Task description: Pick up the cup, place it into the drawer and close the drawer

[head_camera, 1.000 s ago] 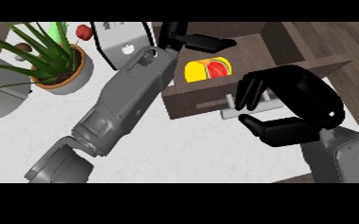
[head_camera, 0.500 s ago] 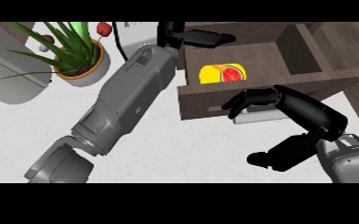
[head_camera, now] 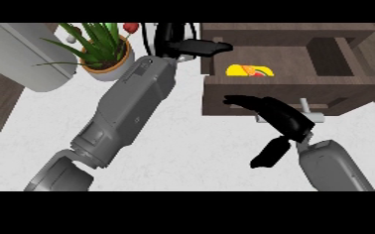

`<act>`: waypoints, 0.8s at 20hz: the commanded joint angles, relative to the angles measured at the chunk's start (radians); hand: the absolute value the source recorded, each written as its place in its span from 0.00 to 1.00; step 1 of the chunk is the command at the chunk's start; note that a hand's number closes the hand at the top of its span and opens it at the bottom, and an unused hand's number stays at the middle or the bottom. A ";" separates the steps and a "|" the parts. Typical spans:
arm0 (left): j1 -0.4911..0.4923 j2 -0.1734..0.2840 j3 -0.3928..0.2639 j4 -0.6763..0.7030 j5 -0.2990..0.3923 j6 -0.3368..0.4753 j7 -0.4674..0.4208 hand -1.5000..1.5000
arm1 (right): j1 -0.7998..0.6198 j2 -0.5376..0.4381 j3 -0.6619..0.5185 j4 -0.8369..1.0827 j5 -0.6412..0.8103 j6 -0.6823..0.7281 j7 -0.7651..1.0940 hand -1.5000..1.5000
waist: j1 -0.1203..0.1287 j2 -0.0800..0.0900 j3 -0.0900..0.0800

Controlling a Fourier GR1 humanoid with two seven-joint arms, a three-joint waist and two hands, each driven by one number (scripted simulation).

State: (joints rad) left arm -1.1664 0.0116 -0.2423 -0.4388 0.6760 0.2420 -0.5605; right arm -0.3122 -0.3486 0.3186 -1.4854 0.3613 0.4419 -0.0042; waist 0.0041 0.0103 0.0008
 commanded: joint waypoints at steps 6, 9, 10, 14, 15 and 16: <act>0.128 0.070 0.004 -0.138 0.006 -0.061 0.017 0.00 | -0.208 0.077 0.009 0.580 0.182 -0.154 -0.201 1.00 | 0.078 -0.002 0.002; 0.198 0.102 -0.004 -0.182 0.003 -0.100 0.013 0.00 | -0.301 0.100 -0.039 0.715 0.189 -0.219 -0.261 1.00 | 0.092 0.001 0.002; 0.188 0.119 0.004 -0.186 0.010 -0.103 0.040 0.00 | -0.308 0.084 -0.068 0.743 0.171 -0.240 -0.337 1.00 | 0.092 0.004 0.003; 0.202 0.125 0.004 -0.212 0.015 -0.117 0.048 0.00 | -0.430 0.030 -0.166 0.867 0.138 -0.268 -0.404 1.00 | 0.112 0.018 0.005; 0.255 0.149 0.001 -0.241 0.019 -0.140 0.048 0.00 | -0.454 0.055 -0.189 0.890 0.126 -0.293 -0.378 1.00 | 0.124 0.010 0.004; 0.261 0.166 -0.002 -0.244 0.018 -0.167 0.049 0.00 | -0.474 0.036 -0.209 0.914 0.114 -0.288 -0.401 1.00 | 0.138 0.018 0.004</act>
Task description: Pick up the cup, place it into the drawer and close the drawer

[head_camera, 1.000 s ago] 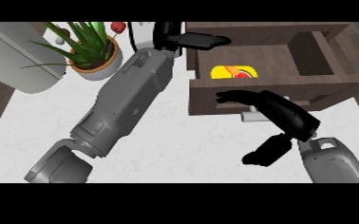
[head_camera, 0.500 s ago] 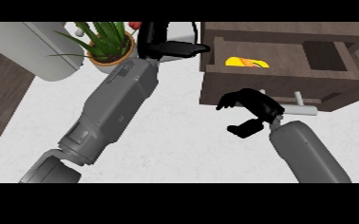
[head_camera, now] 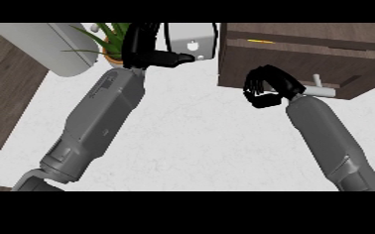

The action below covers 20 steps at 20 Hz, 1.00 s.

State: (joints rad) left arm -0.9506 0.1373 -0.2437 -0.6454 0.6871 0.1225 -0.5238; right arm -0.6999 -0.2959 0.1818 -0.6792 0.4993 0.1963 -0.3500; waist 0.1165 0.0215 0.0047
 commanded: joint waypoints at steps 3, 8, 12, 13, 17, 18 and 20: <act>0.061 0.018 -0.012 -0.055 0.003 -0.040 0.015 0.00 | -0.182 -0.058 -0.137 0.174 -0.052 -0.051 -0.055 1.00 | 0.031 0.015 0.001; 0.087 0.054 -0.024 -0.086 -0.004 -0.068 0.029 0.00 | -0.243 -0.110 -0.185 0.198 -0.081 -0.045 -0.003 1.00 | 0.076 0.021 0.001; 0.090 0.055 -0.021 -0.098 0.003 -0.084 0.030 0.00 | -0.259 -0.127 -0.199 0.192 -0.105 -0.013 0.007 1.00 | 0.082 0.028 -0.001; 0.114 0.058 -0.022 -0.100 0.007 -0.096 0.029 0.00 | -0.253 -0.129 -0.200 0.186 -0.106 -0.020 0.004 1.00 | 0.087 0.026 -0.001; 0.115 0.062 -0.026 -0.116 0.008 -0.110 0.034 0.00 | -0.245 -0.177 -0.214 0.155 -0.131 0.035 -0.012 1.00 | 0.098 0.025 -0.001; 0.118 0.057 -0.028 -0.117 0.012 -0.118 0.042 0.00 | -0.241 -0.171 -0.214 0.153 -0.134 0.039 -0.006 1.00 | 0.105 0.029 -0.001; 0.110 0.050 -0.034 -0.127 0.010 -0.118 0.046 0.00 | -0.243 -0.183 -0.226 0.141 -0.152 0.066 -0.006 1.00 | 0.101 0.026 -0.001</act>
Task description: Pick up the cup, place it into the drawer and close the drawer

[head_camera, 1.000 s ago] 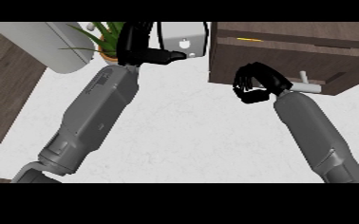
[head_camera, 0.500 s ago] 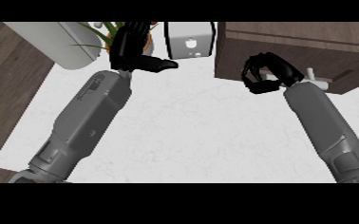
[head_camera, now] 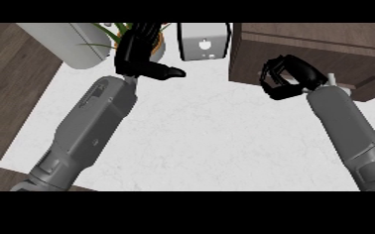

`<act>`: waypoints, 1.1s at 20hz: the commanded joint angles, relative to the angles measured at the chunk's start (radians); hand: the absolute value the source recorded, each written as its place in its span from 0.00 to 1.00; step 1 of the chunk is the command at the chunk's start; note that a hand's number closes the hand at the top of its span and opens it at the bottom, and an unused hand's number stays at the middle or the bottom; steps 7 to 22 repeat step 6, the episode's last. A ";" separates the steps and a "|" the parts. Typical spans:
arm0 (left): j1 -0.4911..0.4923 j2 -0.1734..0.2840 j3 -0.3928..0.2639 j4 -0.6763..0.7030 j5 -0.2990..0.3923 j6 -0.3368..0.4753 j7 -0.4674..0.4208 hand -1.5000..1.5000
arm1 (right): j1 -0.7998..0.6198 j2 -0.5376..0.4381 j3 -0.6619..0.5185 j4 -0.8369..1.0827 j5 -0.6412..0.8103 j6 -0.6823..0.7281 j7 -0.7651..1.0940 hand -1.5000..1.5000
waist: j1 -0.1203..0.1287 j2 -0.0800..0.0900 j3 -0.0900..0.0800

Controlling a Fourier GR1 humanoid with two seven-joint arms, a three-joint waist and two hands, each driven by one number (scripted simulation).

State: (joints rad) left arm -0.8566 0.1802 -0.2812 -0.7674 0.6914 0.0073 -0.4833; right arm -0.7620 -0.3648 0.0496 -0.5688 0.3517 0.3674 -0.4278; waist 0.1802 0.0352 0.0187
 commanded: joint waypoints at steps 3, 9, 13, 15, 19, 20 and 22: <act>0.031 0.010 -0.003 -0.005 0.001 -0.007 0.006 0.00 | -0.173 -0.126 -0.098 0.019 -0.018 -0.080 0.075 1.00 | 0.042 0.016 -0.015; 0.020 0.020 0.006 -0.019 0.009 -0.020 0.011 0.00 | -0.161 -0.130 -0.101 0.008 -0.029 -0.062 0.078 1.00 | 0.053 0.018 -0.015; 0.020 0.020 0.006 -0.019 0.009 -0.020 0.011 0.00 | -0.161 -0.130 -0.101 0.008 -0.029 -0.062 0.078 1.00 | 0.053 0.018 -0.015; 0.020 0.020 0.006 -0.019 0.009 -0.020 0.011 0.00 | -0.161 -0.130 -0.101 0.008 -0.029 -0.062 0.078 1.00 | 0.053 0.018 -0.015; 0.020 0.020 0.006 -0.019 0.009 -0.020 0.011 0.00 | -0.161 -0.130 -0.101 0.008 -0.029 -0.062 0.078 1.00 | 0.053 0.018 -0.015; 0.020 0.020 0.006 -0.019 0.009 -0.020 0.011 0.00 | -0.161 -0.130 -0.101 0.008 -0.029 -0.062 0.078 1.00 | 0.053 0.018 -0.015; 0.020 0.020 0.006 -0.019 0.009 -0.020 0.011 0.00 | -0.161 -0.130 -0.101 0.008 -0.029 -0.062 0.078 1.00 | 0.053 0.018 -0.015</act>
